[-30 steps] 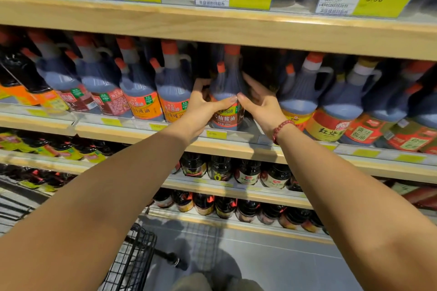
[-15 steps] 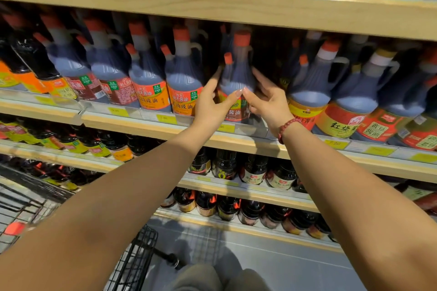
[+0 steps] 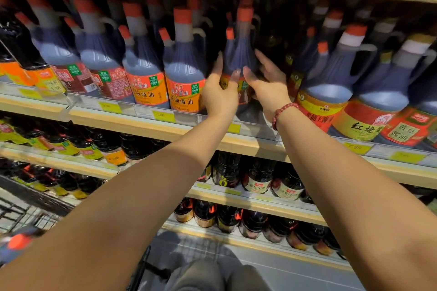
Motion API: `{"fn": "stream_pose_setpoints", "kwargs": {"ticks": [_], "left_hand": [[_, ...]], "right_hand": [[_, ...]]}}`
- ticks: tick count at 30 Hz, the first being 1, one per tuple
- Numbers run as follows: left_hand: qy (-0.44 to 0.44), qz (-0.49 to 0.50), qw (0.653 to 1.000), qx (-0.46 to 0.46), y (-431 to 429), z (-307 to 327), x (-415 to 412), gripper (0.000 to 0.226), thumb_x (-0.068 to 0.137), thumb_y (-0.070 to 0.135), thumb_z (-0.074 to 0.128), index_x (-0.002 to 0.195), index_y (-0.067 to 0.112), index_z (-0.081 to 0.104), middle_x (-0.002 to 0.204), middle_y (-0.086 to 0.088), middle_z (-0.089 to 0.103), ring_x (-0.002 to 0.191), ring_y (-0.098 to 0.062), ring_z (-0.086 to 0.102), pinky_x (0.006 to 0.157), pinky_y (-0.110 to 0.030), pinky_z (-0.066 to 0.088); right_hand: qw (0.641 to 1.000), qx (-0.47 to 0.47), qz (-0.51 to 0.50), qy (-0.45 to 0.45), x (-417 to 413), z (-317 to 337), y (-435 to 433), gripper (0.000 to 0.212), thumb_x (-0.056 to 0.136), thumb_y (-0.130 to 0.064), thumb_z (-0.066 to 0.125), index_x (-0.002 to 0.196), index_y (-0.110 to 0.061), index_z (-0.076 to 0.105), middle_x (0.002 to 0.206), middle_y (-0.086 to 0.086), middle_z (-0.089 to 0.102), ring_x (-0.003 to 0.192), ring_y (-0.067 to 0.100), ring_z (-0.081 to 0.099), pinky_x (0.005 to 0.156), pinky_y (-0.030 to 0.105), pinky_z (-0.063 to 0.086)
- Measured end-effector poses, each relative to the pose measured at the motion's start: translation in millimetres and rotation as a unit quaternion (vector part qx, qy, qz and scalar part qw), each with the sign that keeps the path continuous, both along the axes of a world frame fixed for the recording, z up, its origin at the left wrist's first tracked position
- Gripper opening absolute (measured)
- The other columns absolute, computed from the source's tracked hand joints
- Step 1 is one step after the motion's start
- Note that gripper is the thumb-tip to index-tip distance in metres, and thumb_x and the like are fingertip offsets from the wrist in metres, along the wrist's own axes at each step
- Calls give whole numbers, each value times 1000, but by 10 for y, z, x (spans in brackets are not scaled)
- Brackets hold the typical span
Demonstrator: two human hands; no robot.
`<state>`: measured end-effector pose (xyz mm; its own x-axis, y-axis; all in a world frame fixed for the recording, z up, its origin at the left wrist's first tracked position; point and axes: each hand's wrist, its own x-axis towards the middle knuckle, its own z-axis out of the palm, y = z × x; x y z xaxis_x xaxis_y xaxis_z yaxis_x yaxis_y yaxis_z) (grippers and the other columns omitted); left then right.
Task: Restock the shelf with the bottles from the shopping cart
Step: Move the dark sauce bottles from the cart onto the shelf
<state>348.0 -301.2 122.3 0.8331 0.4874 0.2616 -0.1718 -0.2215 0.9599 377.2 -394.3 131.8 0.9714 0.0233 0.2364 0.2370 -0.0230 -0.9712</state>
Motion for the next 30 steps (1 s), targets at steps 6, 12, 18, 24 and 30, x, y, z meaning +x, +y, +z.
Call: {"fn": "stream_pose_setpoints", "kwargs": {"ticks": [6, 12, 18, 24, 30], "left_hand": [[8, -15, 999, -41, -23, 16, 198, 58, 92, 17, 56, 144, 28, 33, 143, -9, 46, 131, -28, 42, 109, -42, 37], [-18, -21, 994, -109, -56, -10, 292, 58, 90, 9, 58, 142, 24, 38, 146, -6, 43, 136, -26, 36, 113, -41, 31], [-7, -25, 997, -70, -35, 9, 263, 61, 89, 5, 57, 144, 23, 36, 146, -7, 41, 137, -26, 35, 113, -37, 30], [62, -34, 998, -2, 60, 144, 119, 60, 87, 15, 62, 142, 23, 40, 134, -4, 55, 119, -18, 50, 92, -20, 36], [49, -73, 995, -53, 159, 286, -250, 30, 83, 4, 65, 112, 9, 61, 105, -5, 67, 99, -17, 63, 91, -33, 52]], "right_hand": [[999, -29, -30, -24, 214, -12, 61, 55, 87, -12, 62, 138, -16, 41, 140, 7, 47, 126, 13, 45, 81, 0, 42], [997, -57, -37, -30, 322, -58, 60, 57, 86, -20, 64, 138, -20, 41, 143, 5, 45, 132, 18, 40, 107, 29, 38], [997, -63, -38, -18, 252, -8, 55, 55, 87, -19, 63, 138, -19, 42, 142, 5, 45, 132, 18, 40, 107, 29, 37], [996, -43, -41, 69, -1, 185, 20, 52, 87, -17, 64, 135, -18, 45, 138, 12, 48, 125, 19, 47, 101, 36, 46], [998, -17, -7, 62, -392, 347, 21, 39, 82, -6, 68, 118, -1, 56, 114, 18, 62, 103, 18, 60, 91, 33, 52]]}}
